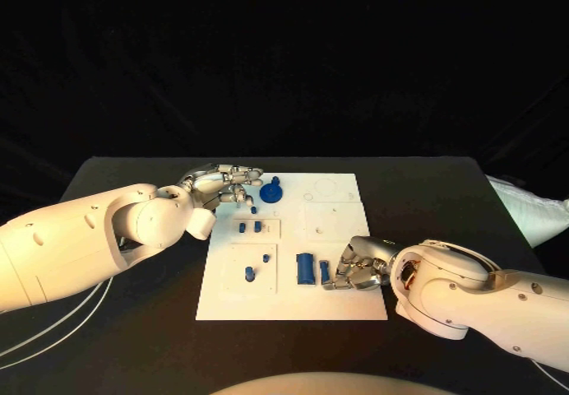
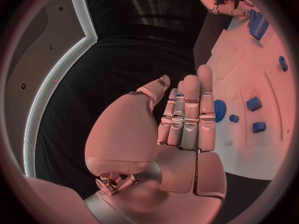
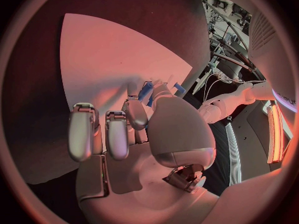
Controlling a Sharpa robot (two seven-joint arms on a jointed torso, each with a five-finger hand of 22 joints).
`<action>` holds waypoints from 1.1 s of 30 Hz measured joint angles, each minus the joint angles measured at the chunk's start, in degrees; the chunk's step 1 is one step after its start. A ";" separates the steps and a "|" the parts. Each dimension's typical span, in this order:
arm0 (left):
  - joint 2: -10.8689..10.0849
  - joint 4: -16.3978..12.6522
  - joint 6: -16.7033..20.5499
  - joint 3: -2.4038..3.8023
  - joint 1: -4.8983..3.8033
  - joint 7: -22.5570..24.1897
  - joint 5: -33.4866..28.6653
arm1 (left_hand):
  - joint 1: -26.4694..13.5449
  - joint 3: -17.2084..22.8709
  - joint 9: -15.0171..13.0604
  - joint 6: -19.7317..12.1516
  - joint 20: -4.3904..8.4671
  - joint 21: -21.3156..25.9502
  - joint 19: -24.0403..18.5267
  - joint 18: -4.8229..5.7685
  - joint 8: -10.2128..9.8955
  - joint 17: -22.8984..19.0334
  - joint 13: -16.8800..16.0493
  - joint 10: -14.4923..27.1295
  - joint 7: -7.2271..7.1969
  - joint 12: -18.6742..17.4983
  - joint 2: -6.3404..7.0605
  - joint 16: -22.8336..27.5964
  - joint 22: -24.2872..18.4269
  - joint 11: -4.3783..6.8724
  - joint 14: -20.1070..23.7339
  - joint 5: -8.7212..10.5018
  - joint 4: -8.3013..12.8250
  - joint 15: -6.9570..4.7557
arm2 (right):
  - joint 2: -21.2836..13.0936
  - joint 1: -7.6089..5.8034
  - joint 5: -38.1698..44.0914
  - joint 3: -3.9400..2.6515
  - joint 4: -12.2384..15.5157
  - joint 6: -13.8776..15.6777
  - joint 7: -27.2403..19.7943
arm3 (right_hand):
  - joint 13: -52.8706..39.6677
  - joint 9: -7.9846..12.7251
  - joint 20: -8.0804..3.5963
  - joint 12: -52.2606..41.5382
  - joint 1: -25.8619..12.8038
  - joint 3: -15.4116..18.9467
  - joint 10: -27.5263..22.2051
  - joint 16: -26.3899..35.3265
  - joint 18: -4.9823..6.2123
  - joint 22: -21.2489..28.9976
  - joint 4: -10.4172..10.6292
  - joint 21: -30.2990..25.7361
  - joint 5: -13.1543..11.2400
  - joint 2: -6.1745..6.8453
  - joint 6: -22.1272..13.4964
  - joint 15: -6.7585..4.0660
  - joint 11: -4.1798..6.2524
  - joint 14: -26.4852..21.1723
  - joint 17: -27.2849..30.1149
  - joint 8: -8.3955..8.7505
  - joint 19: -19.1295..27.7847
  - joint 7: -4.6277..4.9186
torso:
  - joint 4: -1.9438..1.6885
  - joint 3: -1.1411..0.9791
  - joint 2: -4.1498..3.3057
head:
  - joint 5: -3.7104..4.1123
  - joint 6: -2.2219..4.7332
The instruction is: Assemble the parts on the task board
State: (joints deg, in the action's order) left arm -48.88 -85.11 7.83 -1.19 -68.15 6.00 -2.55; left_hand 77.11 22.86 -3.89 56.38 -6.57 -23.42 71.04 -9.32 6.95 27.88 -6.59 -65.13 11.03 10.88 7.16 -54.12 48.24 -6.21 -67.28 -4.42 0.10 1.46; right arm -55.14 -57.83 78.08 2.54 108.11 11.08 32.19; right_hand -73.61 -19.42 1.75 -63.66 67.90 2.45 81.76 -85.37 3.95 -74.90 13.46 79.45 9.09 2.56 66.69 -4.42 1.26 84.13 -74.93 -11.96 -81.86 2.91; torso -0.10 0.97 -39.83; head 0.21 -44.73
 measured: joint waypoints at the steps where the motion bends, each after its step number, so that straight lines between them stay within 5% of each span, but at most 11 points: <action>1: 0.01 0.01 0.00 0.00 0.00 -0.02 0.00 | 0.00 0.00 0.00 0.00 0.00 0.00 0.00 0.00 0.00 0.00 0.00 0.00 0.00 0.00 0.00 0.00 0.00 0.00 0.00 0.00 0.00 0.00 | 0.04 0.00 0.06 0.00 -0.09 -0.09 -0.01 | -0.01 -0.02 0.00 0.00 0.30 0.16 0.00 0.00 0.00 0.00 0.16 0.00 0.00 -0.30 0.00 0.00 0.00 0.00 0.00 0.00 0.00 0.00 | 0.00 0.01 0.00 | 0.00 0.01; 6: 0.05 0.05 -0.02 0.00 0.00 -0.09 0.01 | 0.00 0.00 0.00 0.00 0.00 0.00 0.00 0.00 0.00 0.00 0.00 0.00 0.00 0.00 0.00 0.00 0.00 0.00 0.00 0.00 0.00 0.00 | 0.27 -0.03 0.29 -0.06 -0.85 -0.27 -0.04 | -0.15 -0.40 0.00 0.00 -0.57 1.15 -0.01 0.00 0.00 -0.03 1.15 0.00 0.15 -1.63 -0.01 0.00 0.00 0.00 0.00 -0.07 0.00 0.01 | 0.01 0.04 -0.02 | 0.04 -0.07; 15: 0.23 0.22 -0.03 0.00 0.00 -0.12 0.02 | 0.00 0.00 0.00 0.00 0.00 -0.01 0.00 0.00 0.00 0.00 0.00 0.00 0.00 0.00 0.00 0.00 0.00 0.00 0.00 0.00 0.00 0.00 | 1.59 -0.25 0.05 -0.24 -2.54 -0.96 -0.65 | -0.13 -0.60 0.00 0.00 -0.69 1.66 -0.01 0.00 0.00 -0.04 1.32 0.00 0.42 -1.91 0.09 0.00 0.00 0.00 0.01 -0.54 0.00 0.33 | 0.00 0.03 -0.01 | 0.01 -0.19; 19: 0.29 0.24 -0.05 0.00 0.00 -0.14 0.03 | 0.00 0.00 0.00 0.00 0.00 -0.02 0.00 0.00 0.00 0.01 0.00 0.00 0.00 0.00 0.00 0.00 0.00 0.00 0.00 0.00 0.00 0.00 | 2.68 -0.39 -0.02 -0.42 -3.54 -1.15 -0.92 | -0.27 -0.61 0.00 0.09 0.43 1.93 -0.02 0.00 0.00 -0.04 1.02 0.00 0.47 -3.73 -0.12 0.00 -0.01 0.00 0.01 -0.54 0.00 0.11 | -0.01 0.01 -0.01 | -0.04 -0.19; 20: 0.29 0.25 -0.05 0.00 0.00 -0.14 0.03 | 0.00 0.00 0.00 0.00 0.00 -0.02 0.00 -0.01 0.00 0.00 0.00 0.00 0.00 0.00 0.00 0.00 0.00 0.00 0.00 0.00 0.00 0.00 | 2.89 -0.43 -0.03 -0.44 -3.76 -1.18 -0.94 | -0.23 -0.78 0.00 0.10 0.98 1.91 -0.02 0.00 0.00 -0.04 0.52 -0.05 0.47 -3.71 -0.11 0.00 -0.01 0.00 0.01 -0.54 0.00 0.10 | 0.00 0.00 -0.01 | -0.05 -0.19; 21: 0.30 0.26 -0.06 0.00 0.00 -0.14 0.03 | 0.00 0.00 0.00 0.00 0.00 -0.02 0.00 -0.01 0.00 0.01 0.00 0.00 0.00 0.00 0.00 0.00 0.00 0.00 0.00 0.00 0.00 0.00 | 3.05 -0.44 -0.03 -0.44 -3.96 -1.22 -0.96 | -0.19 -3.38 0.00 0.11 1.83 1.82 -0.02 0.00 0.00 -0.04 -0.05 -0.24 0.47 -3.49 -0.11 0.00 -0.01 0.00 0.01 -0.53 0.00 0.10 | 0.00 -0.01 -0.01 | -0.06 -0.19; 24: 0.30 0.27 -0.07 0.00 0.00 -0.17 0.05 | 0.00 0.00 0.00 0.00 0.00 -0.02 0.00 0.00 0.00 0.00 0.00 0.02 0.00 0.00 0.00 0.00 0.00 -0.02 0.00 0.00 0.00 0.00 | 3.38 -0.45 -0.03 -0.45 -4.45 -1.38 -1.02 | -0.18 -6.85 0.00 0.13 4.20 1.57 -0.11 0.00 0.00 -0.04 -1.94 -0.32 0.32 -2.99 -0.10 0.01 -0.12 0.00 0.02 -0.53 0.00 0.06 | 0.01 -0.01 -0.01 | -0.07 -0.22; 33: 0.25 0.28 -0.10 0.00 0.00 -0.28 0.12 | 0.00 -0.16 0.00 0.00 0.00 -0.02 0.00 0.00 0.00 -0.08 0.00 0.23 0.00 0.24 0.00 0.00 -0.10 -0.23 0.00 0.00 -0.16 0.00 | 3.24 -0.51 -0.26 -0.53 -4.43 -1.71 -1.57 | 0.23 -6.91 -0.21 0.90 6.05 1.96 -0.12 0.00 0.00 0.15 -3.75 -0.67 -1.24 -2.39 -0.11 0.01 -0.13 0.00 0.02 0.13 0.21 0.08 | 0.03 0.02 0.01 | -0.16 -0.24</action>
State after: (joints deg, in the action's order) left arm -48.63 -84.82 7.73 -1.19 -68.15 5.72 -2.43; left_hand 77.11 22.71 -3.89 56.38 -6.56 -23.44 71.04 -9.32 6.95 27.80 -6.59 -64.90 11.02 11.11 7.17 -54.13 48.14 -6.45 -67.28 -4.41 -0.05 1.46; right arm -51.91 -58.33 77.82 2.02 103.68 9.37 30.62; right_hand -73.38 -26.33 1.54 -62.76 73.95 4.41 81.63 -85.37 3.94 -74.76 9.71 78.78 7.84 0.17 66.57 -4.41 1.13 84.13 -74.91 -11.83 -81.65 2.98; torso -0.07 0.99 -39.81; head 0.05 -44.97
